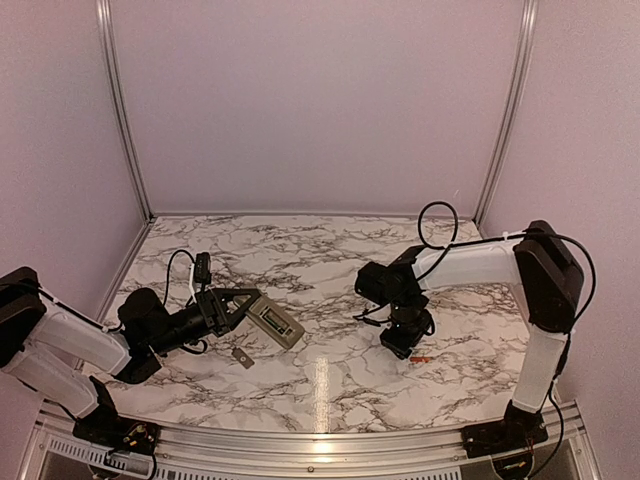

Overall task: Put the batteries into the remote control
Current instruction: Pick up the battery at the center of the board.

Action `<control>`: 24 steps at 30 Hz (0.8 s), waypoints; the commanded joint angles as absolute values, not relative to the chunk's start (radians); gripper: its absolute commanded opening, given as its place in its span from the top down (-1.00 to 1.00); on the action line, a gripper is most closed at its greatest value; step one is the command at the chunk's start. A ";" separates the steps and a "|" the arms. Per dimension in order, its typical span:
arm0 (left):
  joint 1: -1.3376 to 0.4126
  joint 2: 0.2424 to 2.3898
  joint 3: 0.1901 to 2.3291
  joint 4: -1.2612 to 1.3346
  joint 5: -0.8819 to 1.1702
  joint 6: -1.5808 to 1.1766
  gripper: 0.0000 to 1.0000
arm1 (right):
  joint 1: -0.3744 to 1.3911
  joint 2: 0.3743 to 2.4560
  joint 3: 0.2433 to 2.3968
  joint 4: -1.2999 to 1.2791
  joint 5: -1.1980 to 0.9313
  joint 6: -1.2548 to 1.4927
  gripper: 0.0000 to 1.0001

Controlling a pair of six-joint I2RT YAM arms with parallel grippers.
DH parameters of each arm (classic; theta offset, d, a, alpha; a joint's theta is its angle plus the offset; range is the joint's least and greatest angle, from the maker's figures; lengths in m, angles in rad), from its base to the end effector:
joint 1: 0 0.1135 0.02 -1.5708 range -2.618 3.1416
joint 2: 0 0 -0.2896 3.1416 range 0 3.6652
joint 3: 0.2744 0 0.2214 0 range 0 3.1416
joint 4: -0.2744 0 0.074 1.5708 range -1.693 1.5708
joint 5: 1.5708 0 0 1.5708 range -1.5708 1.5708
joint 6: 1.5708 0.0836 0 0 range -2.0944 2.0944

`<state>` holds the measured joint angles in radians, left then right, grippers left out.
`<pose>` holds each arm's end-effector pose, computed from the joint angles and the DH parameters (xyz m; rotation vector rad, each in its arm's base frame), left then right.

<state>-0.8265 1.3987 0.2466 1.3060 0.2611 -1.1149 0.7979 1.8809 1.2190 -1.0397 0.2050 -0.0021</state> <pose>0.1635 -0.2094 0.2522 0.0133 1.6862 -1.7290 0.2168 0.1979 0.1511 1.2180 -2.8275 0.3701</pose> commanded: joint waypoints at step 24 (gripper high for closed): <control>-0.822 1.417 0.285 1.518 0.274 -1.124 1.00 | 0.841 1.764 1.337 -1.095 0.146 0.065 -0.19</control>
